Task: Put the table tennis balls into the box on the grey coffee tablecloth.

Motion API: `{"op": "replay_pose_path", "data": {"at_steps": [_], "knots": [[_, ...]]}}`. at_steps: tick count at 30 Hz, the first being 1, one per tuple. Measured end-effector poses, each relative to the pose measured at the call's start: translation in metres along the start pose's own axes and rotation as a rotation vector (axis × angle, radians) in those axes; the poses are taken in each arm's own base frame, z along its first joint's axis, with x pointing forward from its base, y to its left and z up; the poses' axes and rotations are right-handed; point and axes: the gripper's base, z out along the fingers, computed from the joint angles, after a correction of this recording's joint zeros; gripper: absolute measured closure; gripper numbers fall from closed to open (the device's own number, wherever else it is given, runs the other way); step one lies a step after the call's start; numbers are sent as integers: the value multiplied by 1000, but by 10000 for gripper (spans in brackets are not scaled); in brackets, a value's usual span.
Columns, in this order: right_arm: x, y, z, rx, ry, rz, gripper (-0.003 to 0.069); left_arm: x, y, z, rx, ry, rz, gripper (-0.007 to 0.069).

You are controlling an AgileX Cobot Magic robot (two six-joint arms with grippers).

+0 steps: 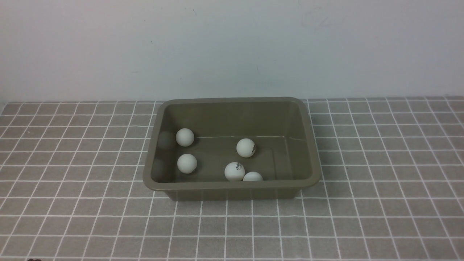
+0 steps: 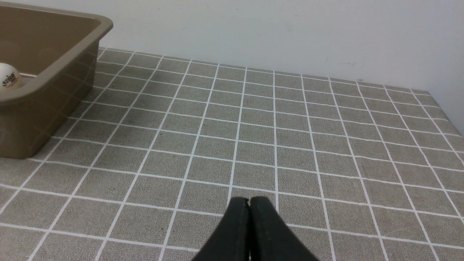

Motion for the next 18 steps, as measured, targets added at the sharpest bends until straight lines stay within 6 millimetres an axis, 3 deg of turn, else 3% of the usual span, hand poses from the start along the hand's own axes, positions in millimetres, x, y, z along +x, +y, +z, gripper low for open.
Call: {"op": "replay_pose_path", "data": {"at_steps": [18], "knots": [[0,0,0,0,-1,9,672,0,0,0,0,0,0,629]]}}
